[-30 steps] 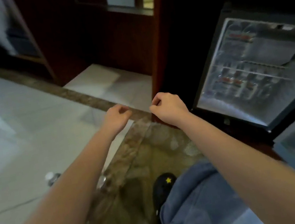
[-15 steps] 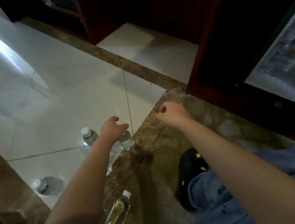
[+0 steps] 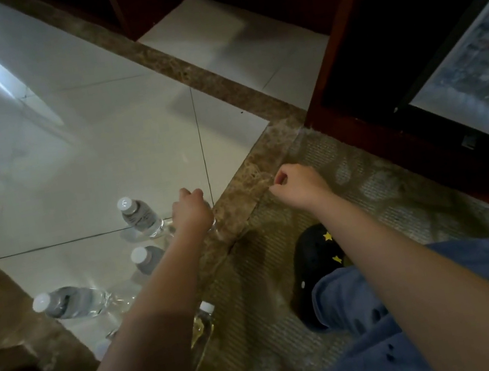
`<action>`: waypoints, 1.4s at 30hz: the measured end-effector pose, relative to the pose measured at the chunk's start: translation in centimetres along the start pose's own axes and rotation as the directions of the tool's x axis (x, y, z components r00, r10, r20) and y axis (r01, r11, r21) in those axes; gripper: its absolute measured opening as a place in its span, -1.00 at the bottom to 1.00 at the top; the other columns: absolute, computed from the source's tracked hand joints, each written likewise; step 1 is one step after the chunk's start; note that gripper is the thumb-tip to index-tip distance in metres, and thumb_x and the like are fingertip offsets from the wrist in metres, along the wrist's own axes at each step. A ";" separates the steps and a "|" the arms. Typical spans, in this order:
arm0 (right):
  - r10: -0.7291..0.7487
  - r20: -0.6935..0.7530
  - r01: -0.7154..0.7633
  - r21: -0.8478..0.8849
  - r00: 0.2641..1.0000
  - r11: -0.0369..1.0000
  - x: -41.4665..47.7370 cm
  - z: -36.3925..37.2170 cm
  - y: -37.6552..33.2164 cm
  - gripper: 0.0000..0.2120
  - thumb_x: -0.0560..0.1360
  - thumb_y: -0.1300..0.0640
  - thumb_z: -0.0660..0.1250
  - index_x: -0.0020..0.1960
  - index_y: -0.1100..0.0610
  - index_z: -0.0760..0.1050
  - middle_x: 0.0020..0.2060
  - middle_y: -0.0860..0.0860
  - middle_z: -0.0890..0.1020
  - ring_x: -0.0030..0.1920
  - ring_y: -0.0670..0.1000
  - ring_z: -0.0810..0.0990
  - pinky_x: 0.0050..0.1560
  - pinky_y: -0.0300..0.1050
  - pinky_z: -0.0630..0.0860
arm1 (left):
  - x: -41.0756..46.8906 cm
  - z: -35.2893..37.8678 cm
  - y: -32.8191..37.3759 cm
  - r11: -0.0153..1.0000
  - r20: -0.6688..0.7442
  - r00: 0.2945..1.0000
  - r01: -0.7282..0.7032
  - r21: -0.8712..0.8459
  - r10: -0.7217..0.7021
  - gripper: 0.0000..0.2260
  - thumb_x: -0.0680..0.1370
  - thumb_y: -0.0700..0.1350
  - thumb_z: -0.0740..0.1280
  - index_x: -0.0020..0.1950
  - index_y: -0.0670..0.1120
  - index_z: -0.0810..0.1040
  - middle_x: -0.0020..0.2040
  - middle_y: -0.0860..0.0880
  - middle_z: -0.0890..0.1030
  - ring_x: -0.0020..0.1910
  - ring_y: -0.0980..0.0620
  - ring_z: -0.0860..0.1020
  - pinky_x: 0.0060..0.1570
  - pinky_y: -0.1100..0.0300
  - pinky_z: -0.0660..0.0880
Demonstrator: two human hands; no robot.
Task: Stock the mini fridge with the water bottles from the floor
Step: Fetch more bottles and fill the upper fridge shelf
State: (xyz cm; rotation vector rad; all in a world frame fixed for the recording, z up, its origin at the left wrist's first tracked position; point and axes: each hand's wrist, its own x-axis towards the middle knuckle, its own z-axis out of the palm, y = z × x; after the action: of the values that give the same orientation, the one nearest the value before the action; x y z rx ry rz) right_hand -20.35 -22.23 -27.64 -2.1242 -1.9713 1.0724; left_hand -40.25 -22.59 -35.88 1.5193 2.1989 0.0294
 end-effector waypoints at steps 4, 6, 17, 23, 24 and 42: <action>-0.020 0.061 0.018 0.039 0.998 0.999 -0.4 0.2 0.4 -0.83 0.55 0.04 0.26 0.11 0.06 0.47 0.02 -0.01 0.51 0.02 0.01 0.49 -0.05 -0.09 0.47 | 0.2 0.3 -0.3 0.994 -0.024 0.998 0.059 -0.092 -0.062 -0.79 0.56 -0.22 0.23 0.18 -0.24 0.48 0.21 -0.17 0.38 0.00 -0.24 0.54 0.04 0.00 0.52; -0.036 0.112 0.028 0.068 0.993 0.997 -0.7 0.5 0.5 -0.80 0.55 0.04 0.27 0.15 0.07 0.46 0.03 -0.01 0.49 0.03 0.01 0.48 -0.05 -0.10 0.46 | 0.1 0.1 -0.6 0.993 -0.021 0.998 0.057 -0.108 -0.060 -0.77 0.55 -0.19 0.26 0.18 -0.24 0.48 0.20 -0.18 0.39 0.01 -0.26 0.55 0.07 -0.05 0.52; -0.108 0.242 0.061 0.195 0.964 0.979 -1.7 1.8 0.6 -0.08 0.33 -0.03 0.54 0.53 0.01 0.10 0.46 0.06 0.30 0.42 0.12 0.32 0.34 0.08 0.38 | -3.5 -8.4 4.3 0.897 0.030 0.900 -0.431 -0.103 0.435 -0.81 0.48 -0.10 0.38 0.07 -0.09 0.60 0.11 -0.10 0.52 0.12 -0.07 0.48 0.03 0.20 0.34; -0.283 0.196 0.151 0.505 0.939 0.850 -2.1 1.9 0.5 -0.08 0.20 0.16 0.61 0.46 0.01 0.25 0.32 0.01 0.45 0.33 0.07 0.42 0.22 0.02 0.48 | -6.4 -11.6 7.3 0.755 0.100 0.759 -0.606 -0.251 0.643 -0.87 0.46 -0.13 0.42 -0.01 -0.03 0.62 0.00 0.07 0.51 0.03 0.13 0.43 0.05 0.25 0.36; -0.286 0.189 0.142 0.545 0.939 0.826 -2.2 1.8 0.6 -0.14 0.21 0.21 0.60 0.42 0.04 0.32 0.25 0.01 0.49 0.28 0.06 0.46 0.14 -0.06 0.51 | -6.7 -11.6 7.2 0.745 0.107 0.752 -0.606 -0.278 0.651 -0.87 0.44 -0.14 0.42 -0.02 -0.04 0.62 -0.01 0.08 0.52 0.02 0.13 0.44 0.04 0.24 0.38; -0.176 0.254 0.103 0.274 0.951 0.956 -3.0 6.7 -0.6 -0.35 0.24 0.04 0.60 0.24 0.07 0.41 0.09 0.00 0.57 0.11 0.03 0.56 0.11 -0.02 0.53 | -10.1 6.8 -11.8 0.945 0.441 0.892 0.226 -0.236 -0.103 -0.63 0.45 0.08 0.37 0.16 -0.08 0.53 0.08 -0.07 0.61 0.04 -0.05 0.57 0.11 0.06 0.51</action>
State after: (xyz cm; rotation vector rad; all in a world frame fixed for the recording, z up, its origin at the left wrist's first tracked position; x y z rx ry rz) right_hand -24.06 -27.48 -31.11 -1.7530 -1.9243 1.5719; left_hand -45.22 -37.76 -41.56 1.0580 1.8711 -0.0386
